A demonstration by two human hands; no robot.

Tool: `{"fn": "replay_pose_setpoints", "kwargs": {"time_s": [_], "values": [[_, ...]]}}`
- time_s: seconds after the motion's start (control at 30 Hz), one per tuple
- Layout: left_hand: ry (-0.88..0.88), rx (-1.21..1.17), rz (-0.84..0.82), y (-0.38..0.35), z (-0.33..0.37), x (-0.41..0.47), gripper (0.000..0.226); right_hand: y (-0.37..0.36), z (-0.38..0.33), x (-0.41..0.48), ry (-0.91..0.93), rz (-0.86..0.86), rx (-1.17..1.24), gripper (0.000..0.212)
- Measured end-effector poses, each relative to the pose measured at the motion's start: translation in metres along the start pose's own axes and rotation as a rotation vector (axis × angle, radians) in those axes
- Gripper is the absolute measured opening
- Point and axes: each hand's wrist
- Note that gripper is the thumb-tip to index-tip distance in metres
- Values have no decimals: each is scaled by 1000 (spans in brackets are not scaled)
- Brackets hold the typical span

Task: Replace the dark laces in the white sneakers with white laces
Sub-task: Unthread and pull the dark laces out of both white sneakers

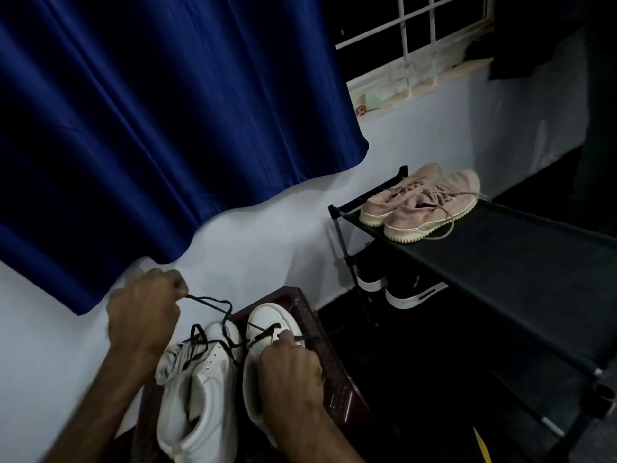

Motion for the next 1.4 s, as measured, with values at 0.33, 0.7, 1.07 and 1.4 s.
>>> {"fn": "replay_pose_setpoints", "kwargs": {"time_s": [0.33,0.7,1.07,1.4], "values": [[-301,-238,-513,-28,73,-28,23,-22,2,7,-129,72,85,24],[-220,16,-163,-31,38,-15,9,-20,4,4,-152,36,53,34],[-270,-503,-377,-40,37,-25,21,-24,2,7,-170,58,33,33],[-507,14,-234,-40,66,-24,12,-23,5,4,-141,79,22,35]]}}
Point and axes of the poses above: each hand's wrist, its own x-axis towards the middle knuckle, its own y-axis out of the back of the hand, z = x × y
